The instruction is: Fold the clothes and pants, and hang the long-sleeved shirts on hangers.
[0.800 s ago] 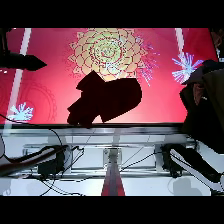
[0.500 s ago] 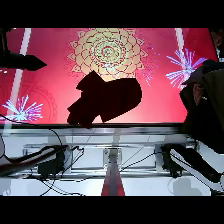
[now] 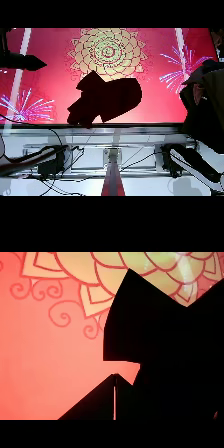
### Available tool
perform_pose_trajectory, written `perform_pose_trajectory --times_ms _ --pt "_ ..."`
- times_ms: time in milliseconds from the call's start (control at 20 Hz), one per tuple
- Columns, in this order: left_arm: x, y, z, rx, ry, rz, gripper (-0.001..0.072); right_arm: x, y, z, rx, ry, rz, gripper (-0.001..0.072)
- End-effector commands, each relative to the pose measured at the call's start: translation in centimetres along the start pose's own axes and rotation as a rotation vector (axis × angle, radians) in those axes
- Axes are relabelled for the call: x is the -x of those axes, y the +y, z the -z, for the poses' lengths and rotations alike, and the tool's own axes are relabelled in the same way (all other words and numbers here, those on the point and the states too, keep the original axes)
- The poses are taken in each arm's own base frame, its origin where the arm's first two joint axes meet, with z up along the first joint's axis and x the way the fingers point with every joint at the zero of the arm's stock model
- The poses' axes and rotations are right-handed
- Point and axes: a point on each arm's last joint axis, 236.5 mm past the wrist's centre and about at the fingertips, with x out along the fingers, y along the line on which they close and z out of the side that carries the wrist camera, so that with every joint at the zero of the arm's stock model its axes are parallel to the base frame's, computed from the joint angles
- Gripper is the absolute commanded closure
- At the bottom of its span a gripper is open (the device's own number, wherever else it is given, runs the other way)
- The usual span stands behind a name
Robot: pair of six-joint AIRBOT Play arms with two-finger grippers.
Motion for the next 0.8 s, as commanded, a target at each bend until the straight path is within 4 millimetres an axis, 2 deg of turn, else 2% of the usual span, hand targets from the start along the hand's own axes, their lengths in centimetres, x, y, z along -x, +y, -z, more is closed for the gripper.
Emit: perform_pose_trajectory --times_ms 0,200,400,450,550,650,750 --pt "0.0 0.0 0.0 0.0 0.0 -0.001 0.0697 0.0 0.0 -0.1 0.001 -0.004 -0.001 0.0695" --pt "0.0 0.0 0.0 -0.001 0.0 0.0 0.0697 0.4 -0.6 -3.8 0.0 -0.162 0.027 0.0695" --pt "0.0 0.0 0.0 -0.001 0.0 0.0 0.0697 0.3 -1.3 -5.3 0.014 -0.22 0.055 0.0696" --pt "0.0 0.0 0.0 -0.001 0.0 -0.001 0.0697 -0.4 -1.8 -4.5 0.036 -0.173 0.075 0.0696" --pt "0.0 0.0 0.0 -0.001 0.0 0.0 0.0697 -3.5 -2.4 -0.8 0.091 0.015 0.072 0.0696" --pt "0.0 0.0 0.0 -0.001 0.0 0.0 0.0697 -8.0 -2.0 3.7 0.076 0.191 0.018 0.0696" --pt "0.0 0.0 0.0 0.0 0.0 0.001 0.0697 -12.8 -0.5 9.8 0.098 0.374 -0.07 0.0697"
